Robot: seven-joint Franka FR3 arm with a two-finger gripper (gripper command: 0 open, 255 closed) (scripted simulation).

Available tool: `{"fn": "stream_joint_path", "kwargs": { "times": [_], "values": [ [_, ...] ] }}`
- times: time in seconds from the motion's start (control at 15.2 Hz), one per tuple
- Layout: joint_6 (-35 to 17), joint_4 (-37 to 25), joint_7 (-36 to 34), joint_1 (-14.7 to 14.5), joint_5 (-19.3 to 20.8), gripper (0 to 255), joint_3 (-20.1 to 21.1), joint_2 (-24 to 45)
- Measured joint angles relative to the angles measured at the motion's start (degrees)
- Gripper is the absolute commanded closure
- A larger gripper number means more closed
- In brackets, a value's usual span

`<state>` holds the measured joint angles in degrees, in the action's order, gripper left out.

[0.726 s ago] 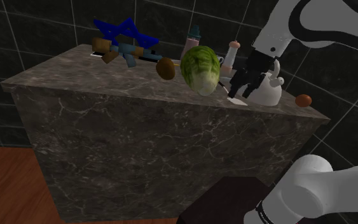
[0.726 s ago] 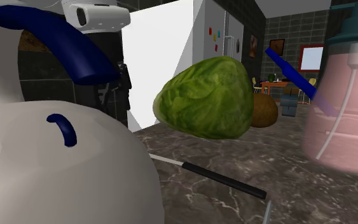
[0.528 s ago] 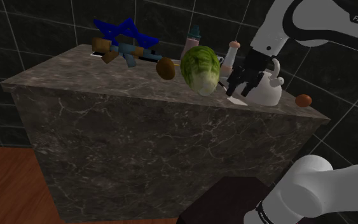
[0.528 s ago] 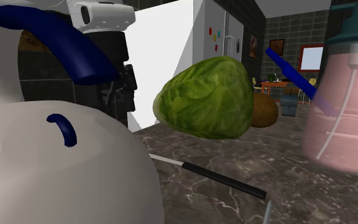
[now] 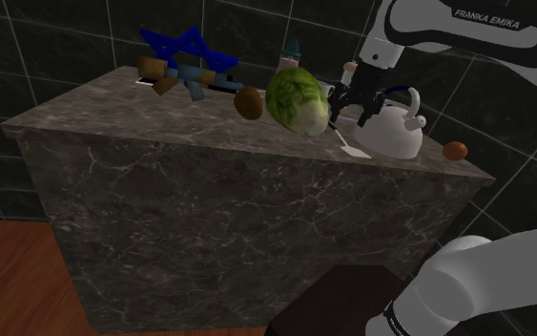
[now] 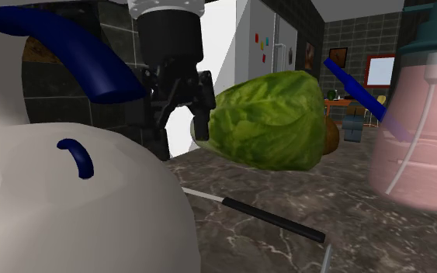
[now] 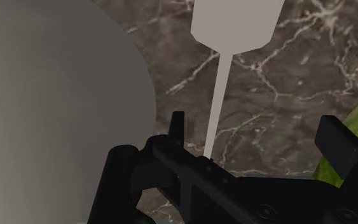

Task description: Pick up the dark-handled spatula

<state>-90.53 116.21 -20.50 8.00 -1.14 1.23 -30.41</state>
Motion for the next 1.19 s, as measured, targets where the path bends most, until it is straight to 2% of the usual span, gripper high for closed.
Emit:
{"fn": "stream_joint_path", "kwargs": {
  "times": [0.2,0.73,0.79,1.19],
  "values": [
    [0.5,-4.1,-3.6,2.0,1.8,0,0.0,4.7],
    [-5.0,0.9,-4.3,2.4,2.3,0,0.1,3.6],
    [-5.5,1.3,-4.3,2.3,2.3,255,0.1,3.3],
    [-5.6,2.3,-4.6,2.4,2.2,255,0.0,4.5]
  ]
}}
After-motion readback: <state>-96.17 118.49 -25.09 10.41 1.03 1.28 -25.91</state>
